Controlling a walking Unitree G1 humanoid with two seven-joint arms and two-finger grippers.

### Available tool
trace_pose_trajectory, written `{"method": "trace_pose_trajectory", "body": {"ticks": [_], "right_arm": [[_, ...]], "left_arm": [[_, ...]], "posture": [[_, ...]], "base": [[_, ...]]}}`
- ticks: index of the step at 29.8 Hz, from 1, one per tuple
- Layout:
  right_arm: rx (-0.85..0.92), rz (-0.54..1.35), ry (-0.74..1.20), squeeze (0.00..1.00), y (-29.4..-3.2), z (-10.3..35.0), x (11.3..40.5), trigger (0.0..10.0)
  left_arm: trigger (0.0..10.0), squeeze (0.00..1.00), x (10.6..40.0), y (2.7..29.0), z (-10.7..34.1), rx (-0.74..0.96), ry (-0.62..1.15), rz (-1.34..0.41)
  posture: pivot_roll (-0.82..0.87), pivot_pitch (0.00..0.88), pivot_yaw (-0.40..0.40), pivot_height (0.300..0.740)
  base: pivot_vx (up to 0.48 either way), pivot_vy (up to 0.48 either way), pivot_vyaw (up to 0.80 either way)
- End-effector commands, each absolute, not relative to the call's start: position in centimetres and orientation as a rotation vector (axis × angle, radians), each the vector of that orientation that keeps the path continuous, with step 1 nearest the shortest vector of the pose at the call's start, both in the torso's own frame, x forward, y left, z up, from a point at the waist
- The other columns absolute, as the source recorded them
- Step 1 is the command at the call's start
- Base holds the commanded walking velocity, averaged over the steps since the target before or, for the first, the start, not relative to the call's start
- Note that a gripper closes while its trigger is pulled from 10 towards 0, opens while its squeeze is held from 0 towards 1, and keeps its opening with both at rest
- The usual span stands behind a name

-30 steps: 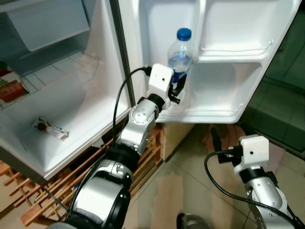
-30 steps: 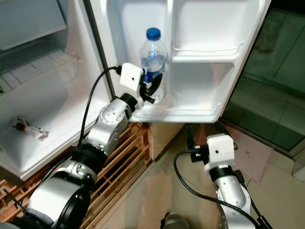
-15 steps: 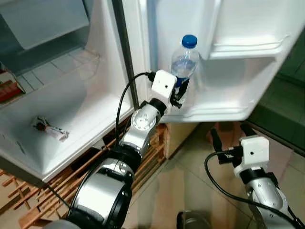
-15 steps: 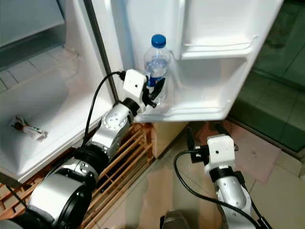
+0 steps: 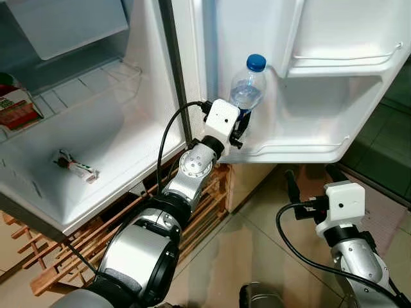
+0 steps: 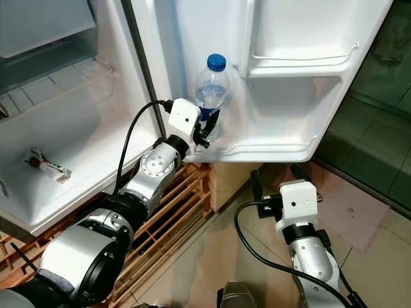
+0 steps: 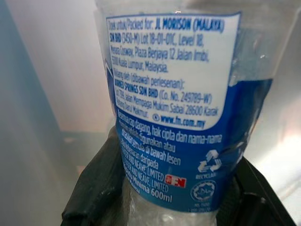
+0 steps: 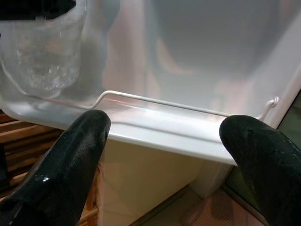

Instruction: Restocking fridge

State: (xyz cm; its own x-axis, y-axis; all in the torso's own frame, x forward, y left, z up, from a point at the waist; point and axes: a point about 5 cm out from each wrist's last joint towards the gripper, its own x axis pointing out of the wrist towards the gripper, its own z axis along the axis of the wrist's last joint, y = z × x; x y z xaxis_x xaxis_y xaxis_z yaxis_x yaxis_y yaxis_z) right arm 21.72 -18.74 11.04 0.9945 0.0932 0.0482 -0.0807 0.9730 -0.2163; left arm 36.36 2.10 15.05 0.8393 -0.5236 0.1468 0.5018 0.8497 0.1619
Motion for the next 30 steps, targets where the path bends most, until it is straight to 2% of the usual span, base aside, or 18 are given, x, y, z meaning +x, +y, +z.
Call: {"method": "trace_pose_trajectory", "body": {"ticks": [1,15,18,19,20,21,22,30], "right_arm": [[-0.223,0.085,-0.057,0.00,-18.6,11.3,21.6,10.0],[-0.222,0.084,-0.058,0.00,-18.5,11.2,21.7,10.0],[-0.221,0.082,-0.057,0.00,-18.5,11.1,21.7,10.0],[-0.221,0.082,-0.057,0.00,-18.6,11.1,21.7,10.0],[-0.222,0.083,-0.057,0.00,-18.6,11.1,21.7,10.0],[-0.223,0.083,-0.056,0.00,-18.6,11.1,21.7,10.0],[-0.224,0.084,-0.056,0.00,-18.6,11.1,21.6,10.0],[-0.228,0.085,-0.050,0.00,-18.7,11.1,21.4,10.0]], "left_arm": [[10.0,0.00,36.7,2.1,15.6,0.130,-0.193,-0.533],[10.0,0.00,36.5,2.3,14.5,0.100,-0.155,-0.527],[10.0,0.00,36.7,2.6,13.9,0.038,-0.079,-0.501],[10.0,0.11,36.7,2.6,13.7,0.027,-0.053,-0.501],[10.0,0.15,36.7,2.7,13.5,0.017,-0.035,-0.500],[10.0,0.63,36.7,2.6,13.4,0.021,-0.022,-0.502],[10.0,1.00,36.7,2.6,13.3,0.027,-0.015,-0.505],[10.0,1.00,36.5,2.3,12.9,0.024,0.027,-0.523]], "posture": [[-0.29,0.062,0.071,0.726],[-0.29,0.057,0.079,0.726],[-0.29,0.055,0.076,0.726],[-0.29,0.055,0.075,0.726],[-0.29,0.057,0.074,0.726],[-0.29,0.058,0.074,0.726],[-0.29,0.059,0.073,0.726],[-0.30,0.065,0.074,0.726]], "base": [[0.000,0.000,0.00],[0.000,0.000,0.00],[0.000,0.000,0.00],[0.000,0.000,0.00],[0.000,0.000,0.00],[0.000,0.000,0.00],[0.000,0.000,0.00],[0.000,0.000,0.00]]}}
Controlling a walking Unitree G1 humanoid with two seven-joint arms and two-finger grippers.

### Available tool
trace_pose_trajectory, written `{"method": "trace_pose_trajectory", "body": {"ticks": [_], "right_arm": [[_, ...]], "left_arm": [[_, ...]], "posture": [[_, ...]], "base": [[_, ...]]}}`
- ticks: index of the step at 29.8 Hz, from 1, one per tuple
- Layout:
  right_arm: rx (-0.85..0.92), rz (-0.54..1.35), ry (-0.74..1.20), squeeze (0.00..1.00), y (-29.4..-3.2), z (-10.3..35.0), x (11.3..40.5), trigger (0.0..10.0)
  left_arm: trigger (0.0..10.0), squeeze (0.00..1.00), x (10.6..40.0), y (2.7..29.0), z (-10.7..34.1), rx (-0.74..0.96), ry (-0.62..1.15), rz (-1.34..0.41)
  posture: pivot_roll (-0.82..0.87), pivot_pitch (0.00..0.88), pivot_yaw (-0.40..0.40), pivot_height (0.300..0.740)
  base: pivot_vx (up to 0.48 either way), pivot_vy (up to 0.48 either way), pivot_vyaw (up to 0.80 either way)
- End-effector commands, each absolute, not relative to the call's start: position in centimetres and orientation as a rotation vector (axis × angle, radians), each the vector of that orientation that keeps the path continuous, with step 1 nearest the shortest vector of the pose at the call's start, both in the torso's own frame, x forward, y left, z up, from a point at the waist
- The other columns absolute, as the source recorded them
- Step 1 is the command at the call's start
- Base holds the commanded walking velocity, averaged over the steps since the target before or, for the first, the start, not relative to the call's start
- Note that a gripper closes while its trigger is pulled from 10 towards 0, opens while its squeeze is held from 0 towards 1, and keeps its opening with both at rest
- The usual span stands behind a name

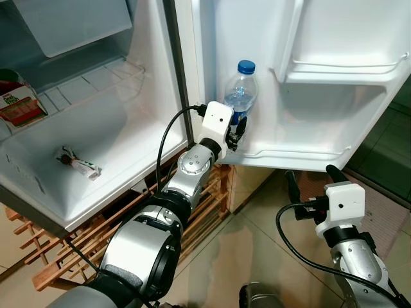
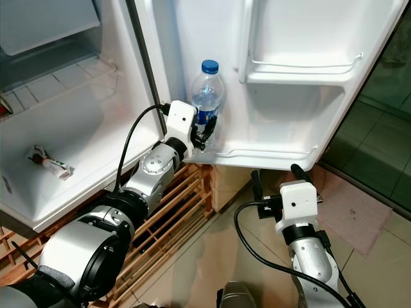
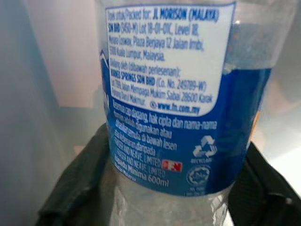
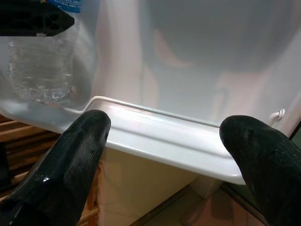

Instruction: Restocking fridge

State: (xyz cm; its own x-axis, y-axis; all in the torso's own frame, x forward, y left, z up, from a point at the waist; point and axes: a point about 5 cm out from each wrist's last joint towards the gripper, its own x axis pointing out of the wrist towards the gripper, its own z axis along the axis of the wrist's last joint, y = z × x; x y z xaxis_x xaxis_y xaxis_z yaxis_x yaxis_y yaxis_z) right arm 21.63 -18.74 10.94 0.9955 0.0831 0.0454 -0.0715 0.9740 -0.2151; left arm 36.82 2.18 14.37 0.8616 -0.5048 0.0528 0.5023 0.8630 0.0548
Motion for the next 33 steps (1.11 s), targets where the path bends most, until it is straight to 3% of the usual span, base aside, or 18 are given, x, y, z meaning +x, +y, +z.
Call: {"method": "trace_pose_trajectory", "body": {"ticks": [1,33], "right_arm": [[-0.228,0.085,-0.050,0.00,-18.7,11.1,21.4,10.0],[-0.234,0.085,-0.036,0.00,-19.0,10.8,21.2,10.0]], "left_arm": [[10.0,1.00,36.5,2.3,12.9,0.024,0.027,-0.523],[10.0,1.00,37.0,3.2,13.1,0.025,0.035,-0.487]], "posture": [[-0.30,0.065,0.074,0.726],[-0.29,0.073,0.067,0.726]], "base": [[0.000,0.000,0.00],[0.000,0.000,0.00]]}}
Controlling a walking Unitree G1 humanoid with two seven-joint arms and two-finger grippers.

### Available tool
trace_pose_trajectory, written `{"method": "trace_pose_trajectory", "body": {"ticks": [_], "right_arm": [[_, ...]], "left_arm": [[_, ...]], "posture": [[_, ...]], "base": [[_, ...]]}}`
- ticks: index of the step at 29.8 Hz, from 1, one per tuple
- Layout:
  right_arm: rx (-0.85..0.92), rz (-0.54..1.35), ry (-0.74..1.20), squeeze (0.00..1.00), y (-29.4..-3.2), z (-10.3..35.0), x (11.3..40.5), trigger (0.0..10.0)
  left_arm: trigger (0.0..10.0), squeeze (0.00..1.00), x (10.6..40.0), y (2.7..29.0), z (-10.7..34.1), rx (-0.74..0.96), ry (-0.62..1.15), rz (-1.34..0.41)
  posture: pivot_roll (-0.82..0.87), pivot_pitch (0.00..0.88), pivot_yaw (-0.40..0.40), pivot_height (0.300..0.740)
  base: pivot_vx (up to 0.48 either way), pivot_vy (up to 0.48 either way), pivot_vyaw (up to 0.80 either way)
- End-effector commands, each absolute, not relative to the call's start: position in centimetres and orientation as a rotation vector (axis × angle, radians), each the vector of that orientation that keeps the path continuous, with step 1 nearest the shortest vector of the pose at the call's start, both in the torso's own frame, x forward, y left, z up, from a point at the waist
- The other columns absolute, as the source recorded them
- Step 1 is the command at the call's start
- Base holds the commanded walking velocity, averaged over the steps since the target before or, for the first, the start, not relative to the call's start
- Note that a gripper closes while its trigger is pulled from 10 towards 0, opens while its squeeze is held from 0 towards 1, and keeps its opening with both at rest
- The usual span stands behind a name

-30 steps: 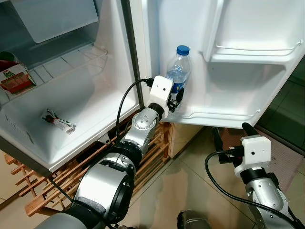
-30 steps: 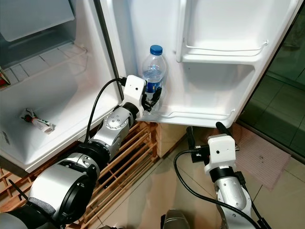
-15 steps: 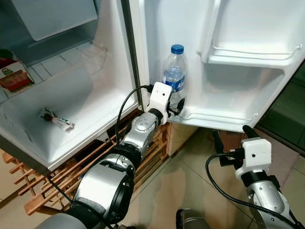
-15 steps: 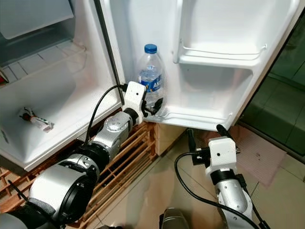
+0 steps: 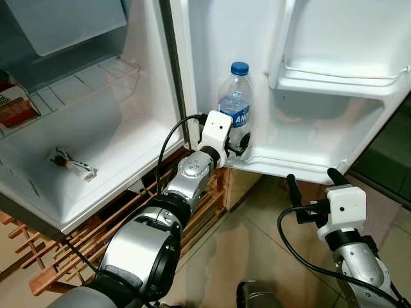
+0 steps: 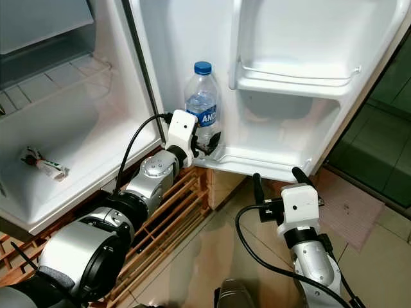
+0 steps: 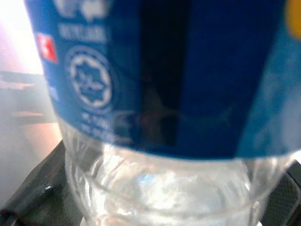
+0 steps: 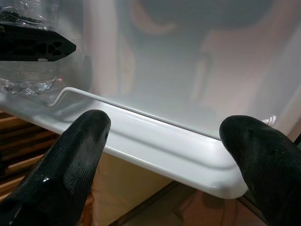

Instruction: Restocking fridge

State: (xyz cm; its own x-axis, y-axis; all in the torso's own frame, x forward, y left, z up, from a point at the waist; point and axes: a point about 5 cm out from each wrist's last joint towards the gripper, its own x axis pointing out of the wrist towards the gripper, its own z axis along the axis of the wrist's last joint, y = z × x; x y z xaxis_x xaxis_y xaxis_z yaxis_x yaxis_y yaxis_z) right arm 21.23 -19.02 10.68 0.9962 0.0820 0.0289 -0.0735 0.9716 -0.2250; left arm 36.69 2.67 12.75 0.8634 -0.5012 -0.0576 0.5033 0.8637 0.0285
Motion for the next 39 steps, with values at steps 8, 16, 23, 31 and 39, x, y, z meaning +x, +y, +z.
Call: {"method": "trace_pose_trajectory", "body": {"ticks": [8,16,23,31,39], "right_arm": [[-0.235,0.087,-0.034,0.00,-19.0,10.8,21.3,10.0],[-0.239,0.088,-0.025,0.00,-19.2,10.5,21.2,10.0],[-0.239,0.097,-0.020,0.00,-19.1,10.3,21.3,10.0],[-0.242,0.104,-0.015,0.00,-19.1,10.1,21.3,10.0],[-0.242,0.105,-0.002,0.00,-19.3,9.4,21.3,10.0]], "left_arm": [[10.0,1.00,37.0,3.5,13.2,0.027,0.015,-0.479],[10.0,0.00,37.2,3.8,13.9,0.013,-0.029,-0.487],[10.0,0.00,37.2,4.4,14.0,0.005,-0.035,-0.472],[10.0,0.00,36.9,4.7,14.4,-0.021,-0.068,-0.474],[10.0,0.00,36.3,5.1,14.1,-0.025,-0.044,-0.478]], "posture": [[-0.29,0.062,0.061,0.726],[-0.28,0.050,0.060,0.726],[-0.27,0.042,0.057,0.726],[-0.26,0.039,0.052,0.726],[-0.26,0.041,0.055,0.726]], "base": [[0.000,0.000,0.00],[0.000,0.000,0.00],[0.000,0.000,0.00],[0.000,0.000,0.00],[0.000,0.000,0.00]]}}
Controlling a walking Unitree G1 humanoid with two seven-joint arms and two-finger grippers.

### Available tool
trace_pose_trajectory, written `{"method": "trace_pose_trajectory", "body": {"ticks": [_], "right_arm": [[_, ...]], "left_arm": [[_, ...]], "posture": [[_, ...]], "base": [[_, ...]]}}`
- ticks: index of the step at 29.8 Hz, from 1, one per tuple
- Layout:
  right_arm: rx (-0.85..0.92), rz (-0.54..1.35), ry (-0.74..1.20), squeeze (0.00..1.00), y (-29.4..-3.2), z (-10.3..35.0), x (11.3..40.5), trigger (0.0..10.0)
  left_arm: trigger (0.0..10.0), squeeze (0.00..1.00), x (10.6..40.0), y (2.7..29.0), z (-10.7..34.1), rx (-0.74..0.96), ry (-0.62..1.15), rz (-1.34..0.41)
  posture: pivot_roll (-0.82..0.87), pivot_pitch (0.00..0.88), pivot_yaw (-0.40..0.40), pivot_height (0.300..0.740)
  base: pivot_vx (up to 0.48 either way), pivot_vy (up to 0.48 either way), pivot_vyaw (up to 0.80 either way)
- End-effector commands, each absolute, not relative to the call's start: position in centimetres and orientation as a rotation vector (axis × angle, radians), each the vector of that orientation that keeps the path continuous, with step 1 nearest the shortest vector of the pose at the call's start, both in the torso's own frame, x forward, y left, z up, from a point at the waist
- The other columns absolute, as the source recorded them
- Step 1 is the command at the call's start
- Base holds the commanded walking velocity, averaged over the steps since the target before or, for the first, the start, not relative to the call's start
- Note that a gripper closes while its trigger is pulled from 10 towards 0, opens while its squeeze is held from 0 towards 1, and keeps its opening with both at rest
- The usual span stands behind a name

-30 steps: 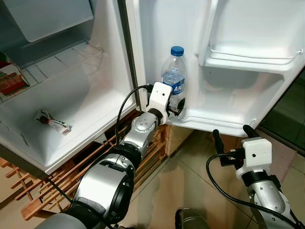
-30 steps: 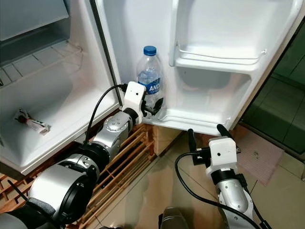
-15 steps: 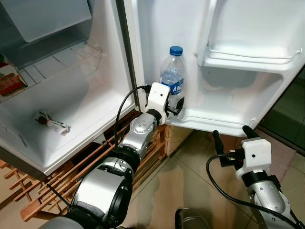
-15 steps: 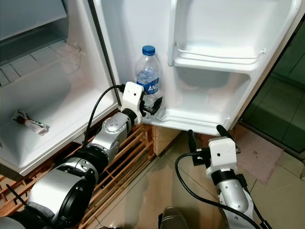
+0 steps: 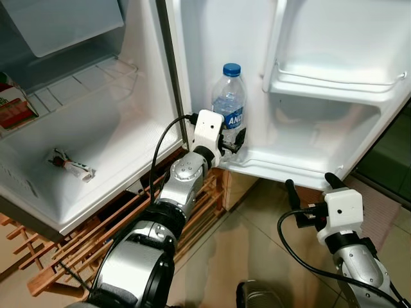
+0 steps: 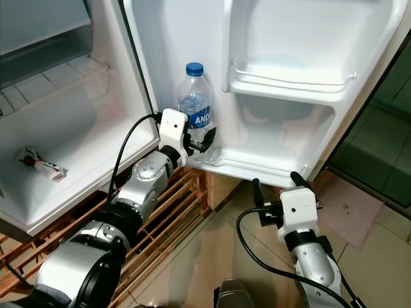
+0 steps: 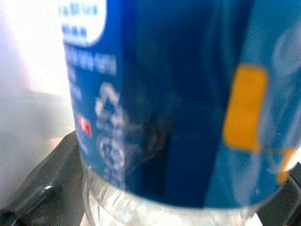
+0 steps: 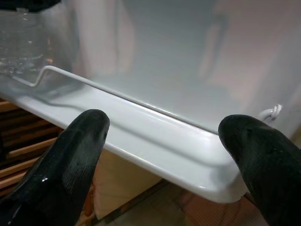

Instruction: Restocking fridge

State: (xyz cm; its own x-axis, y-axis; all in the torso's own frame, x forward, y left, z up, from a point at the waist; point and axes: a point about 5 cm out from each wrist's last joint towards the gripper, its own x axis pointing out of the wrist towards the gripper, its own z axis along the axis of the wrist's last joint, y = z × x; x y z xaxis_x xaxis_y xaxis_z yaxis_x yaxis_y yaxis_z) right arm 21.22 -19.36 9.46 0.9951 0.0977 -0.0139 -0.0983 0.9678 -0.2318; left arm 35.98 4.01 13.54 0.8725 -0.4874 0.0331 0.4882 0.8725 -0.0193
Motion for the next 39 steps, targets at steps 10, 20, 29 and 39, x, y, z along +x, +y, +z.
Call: {"method": "trace_pose_trajectory", "body": {"ticks": [10,20,29,39], "right_arm": [[-0.242,0.107,0.003,0.00,-19.6,8.7,21.4,10.0],[-0.245,0.110,-0.005,0.00,-19.7,8.7,21.4,10.0],[-0.246,0.116,-0.002,0.00,-19.7,8.5,21.5,10.0],[-0.248,0.117,0.015,0.00,-20.2,7.6,21.6,10.0]], "left_arm": [[10.0,0.00,34.2,5.1,12.7,0.014,-0.082,-0.509],[10.0,0.00,32.8,6.2,12.3,0.043,-0.156,-0.480],[10.0,0.00,31.8,6.9,13.0,0.037,-0.214,-0.458],[10.0,0.00,30.0,7.8,13.3,0.033,-0.180,-0.508]], "posture": [[-0.25,0.045,0.050,0.726],[-0.25,0.051,0.043,0.726],[-0.24,0.054,0.037,0.726],[-0.22,0.056,0.031,0.726]], "base": [[0.000,0.000,0.00],[0.000,0.000,0.00],[0.000,0.000,0.00],[0.000,0.000,0.00]]}}
